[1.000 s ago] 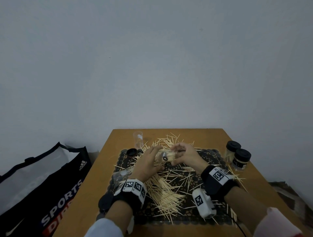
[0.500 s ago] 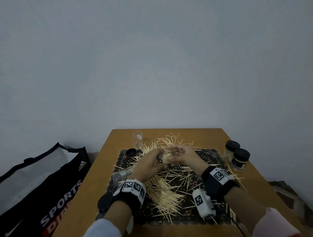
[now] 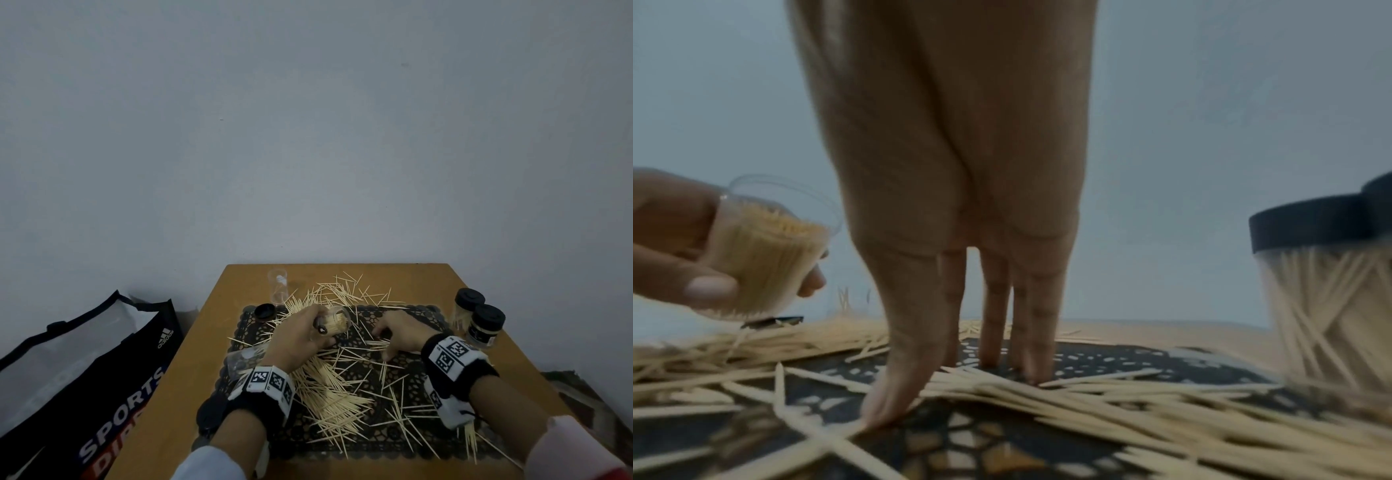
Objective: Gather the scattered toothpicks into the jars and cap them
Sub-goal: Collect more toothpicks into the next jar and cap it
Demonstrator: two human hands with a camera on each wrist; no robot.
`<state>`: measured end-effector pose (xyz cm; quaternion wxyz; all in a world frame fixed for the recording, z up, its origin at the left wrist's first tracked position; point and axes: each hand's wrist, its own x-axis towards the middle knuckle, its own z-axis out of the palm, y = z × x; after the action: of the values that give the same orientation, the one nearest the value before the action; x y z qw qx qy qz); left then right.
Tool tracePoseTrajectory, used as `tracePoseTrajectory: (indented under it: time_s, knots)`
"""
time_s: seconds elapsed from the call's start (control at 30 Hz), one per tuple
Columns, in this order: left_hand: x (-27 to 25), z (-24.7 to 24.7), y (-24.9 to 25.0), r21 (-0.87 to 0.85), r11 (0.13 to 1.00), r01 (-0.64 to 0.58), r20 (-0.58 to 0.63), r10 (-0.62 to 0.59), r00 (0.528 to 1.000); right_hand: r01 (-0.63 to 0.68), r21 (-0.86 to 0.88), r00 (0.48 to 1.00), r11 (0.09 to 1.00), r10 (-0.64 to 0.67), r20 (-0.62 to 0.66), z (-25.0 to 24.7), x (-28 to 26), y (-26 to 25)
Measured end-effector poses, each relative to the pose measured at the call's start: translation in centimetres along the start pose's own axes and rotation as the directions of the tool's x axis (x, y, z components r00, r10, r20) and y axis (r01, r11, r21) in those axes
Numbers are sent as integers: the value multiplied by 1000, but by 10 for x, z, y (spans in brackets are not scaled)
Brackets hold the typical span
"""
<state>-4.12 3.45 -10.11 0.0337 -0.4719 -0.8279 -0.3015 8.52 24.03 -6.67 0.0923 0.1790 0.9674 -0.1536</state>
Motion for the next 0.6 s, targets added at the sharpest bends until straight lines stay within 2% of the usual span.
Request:
tracePoseTrajectory:
  time_s: [0.1, 0.27, 0.5, 0.6]
  knots:
    - [0, -1, 1, 12, 1000, 4, 11, -4, 1000, 27, -6, 999, 1000, -27, -34, -2, -3, 7]
    - [-1, -3, 5, 17, 1000, 21, 26, -22, 999, 69, -77, 997, 995, -70, -12, -7, -13, 12]
    - [-2, -5, 7, 24, 999, 21, 46, -22, 999, -36, -96, 997, 995, 29, -76, -5, -16, 17]
    - [-2, -6, 8, 32, 999, 19, 47, -20, 999, -37, -100, 996, 994, 28, -84, -6, -15, 16]
